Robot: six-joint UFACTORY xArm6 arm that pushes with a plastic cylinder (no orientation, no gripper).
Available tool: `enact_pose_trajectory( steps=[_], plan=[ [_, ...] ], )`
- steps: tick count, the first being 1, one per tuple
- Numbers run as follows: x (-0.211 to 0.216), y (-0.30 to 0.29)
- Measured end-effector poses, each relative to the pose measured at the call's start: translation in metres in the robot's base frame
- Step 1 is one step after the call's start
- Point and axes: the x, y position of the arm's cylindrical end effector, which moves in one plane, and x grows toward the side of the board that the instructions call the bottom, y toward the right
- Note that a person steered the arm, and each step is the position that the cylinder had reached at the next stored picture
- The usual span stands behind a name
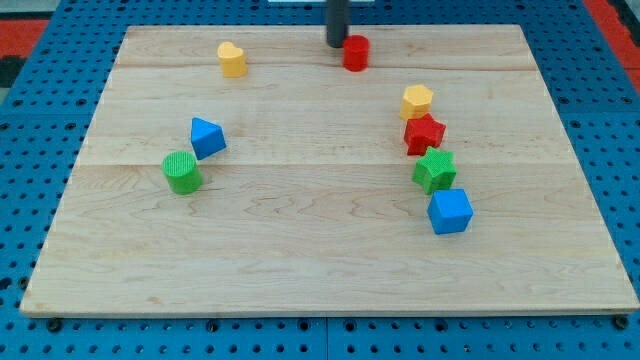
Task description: Push the red circle above the hexagon
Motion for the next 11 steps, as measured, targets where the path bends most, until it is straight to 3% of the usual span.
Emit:
enact_pose_trajectory(
  steps=[1,3,5,7,9,11],
  plan=[
    [0.003,-0.014],
    [0.059,0.042],
    [0.043,0.034],
    [0.072,0.055],
    [0.020,-0.009],
    [0.098,-0.138]
  ],
)
